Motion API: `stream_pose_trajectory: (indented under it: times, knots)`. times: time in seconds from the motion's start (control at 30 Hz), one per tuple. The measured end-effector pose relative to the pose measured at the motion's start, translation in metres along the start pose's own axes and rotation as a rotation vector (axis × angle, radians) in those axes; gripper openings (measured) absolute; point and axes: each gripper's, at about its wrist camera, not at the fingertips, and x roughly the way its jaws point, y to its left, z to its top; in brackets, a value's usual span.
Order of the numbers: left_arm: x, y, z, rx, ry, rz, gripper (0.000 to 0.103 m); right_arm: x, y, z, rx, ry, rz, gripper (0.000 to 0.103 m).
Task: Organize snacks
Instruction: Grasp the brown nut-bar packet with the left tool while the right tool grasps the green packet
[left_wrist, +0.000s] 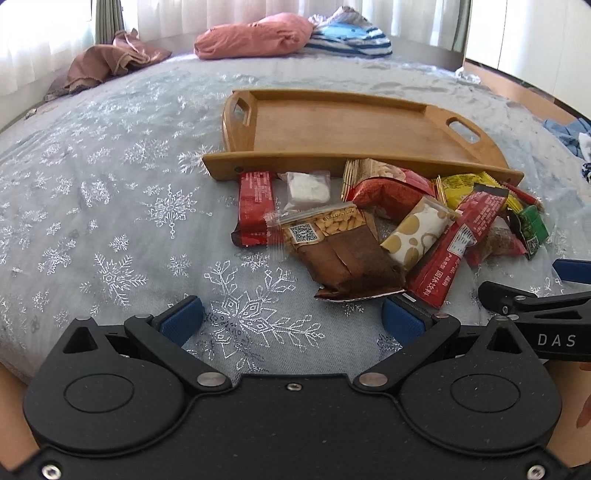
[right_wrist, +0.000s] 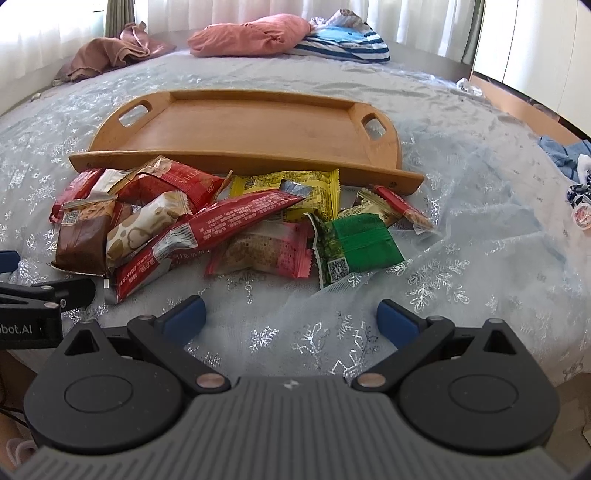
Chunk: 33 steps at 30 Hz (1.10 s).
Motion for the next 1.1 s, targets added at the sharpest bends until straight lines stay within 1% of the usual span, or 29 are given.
stream_pose_trajectory:
  times: [0.1, 0.13, 0.27, 0.33, 0.4, 0.43, 0.5, 0.57, 0.63, 0.67, 0.73, 0.77, 0.83, 0.97, 1.0, 1.1]
  knots:
    - [-0.002, 0.0, -0.001, 0.003, -0.013, -0.001, 0.103, 0.0, -0.004, 0.0, 0.018, -0.001, 0.016, 0.103]
    - [-0.003, 0.001, -0.001, -0.011, -0.016, -0.007, 0.103, 0.001, -0.005, 0.001, 0.016, 0.003, 0.024, 0.103]
    - [-0.011, 0.015, 0.003, -0.138, -0.038, -0.032, 0.103, -0.005, -0.009, 0.005, 0.02, -0.001, 0.049, 0.103]
    - [-0.014, 0.021, 0.008, -0.197, -0.029, -0.066, 0.103, -0.014, -0.014, 0.006, 0.028, -0.03, 0.072, 0.103]
    - [-0.017, 0.023, 0.013, -0.204, -0.035, -0.073, 0.102, -0.023, -0.019, 0.008, 0.024, -0.077, 0.066, 0.103]
    - [-0.018, 0.022, 0.015, -0.195, -0.046, -0.065, 0.098, -0.027, -0.021, 0.009, 0.017, -0.102, 0.053, 0.103]
    - [-0.022, 0.016, 0.019, -0.161, -0.079, -0.048, 0.093, -0.032, -0.027, 0.012, 0.004, -0.15, 0.018, 0.103]
    - [-0.021, 0.011, 0.022, -0.135, -0.086, -0.053, 0.089, -0.032, -0.035, 0.014, -0.003, -0.17, -0.021, 0.1]
    - [-0.02, 0.008, 0.025, -0.128, -0.076, -0.086, 0.074, -0.028, -0.043, 0.018, 0.003, -0.168, -0.042, 0.095]
    - [-0.018, 0.006, 0.026, -0.13, -0.067, -0.106, 0.071, -0.025, -0.047, 0.019, 0.008, -0.168, -0.044, 0.093]
    - [-0.015, 0.002, 0.028, -0.134, -0.052, -0.135, 0.066, -0.02, -0.053, 0.02, 0.012, -0.162, -0.033, 0.089]
    - [-0.014, 0.0, 0.028, -0.132, -0.049, -0.14, 0.064, -0.018, -0.055, 0.021, 0.015, -0.159, -0.025, 0.088]
    - [-0.011, -0.005, 0.028, -0.118, -0.042, -0.133, 0.059, -0.013, -0.058, 0.02, 0.021, -0.152, -0.015, 0.084]
    - [-0.006, -0.011, 0.027, -0.104, -0.039, -0.101, 0.05, -0.003, -0.061, 0.019, 0.041, -0.131, 0.002, 0.08]
    - [-0.005, -0.011, 0.026, -0.103, -0.042, -0.097, 0.048, -0.002, -0.062, 0.019, 0.047, -0.129, 0.01, 0.079]
    - [-0.006, -0.011, 0.026, -0.104, -0.044, -0.093, 0.048, 0.003, -0.062, 0.018, 0.062, -0.126, 0.037, 0.079]
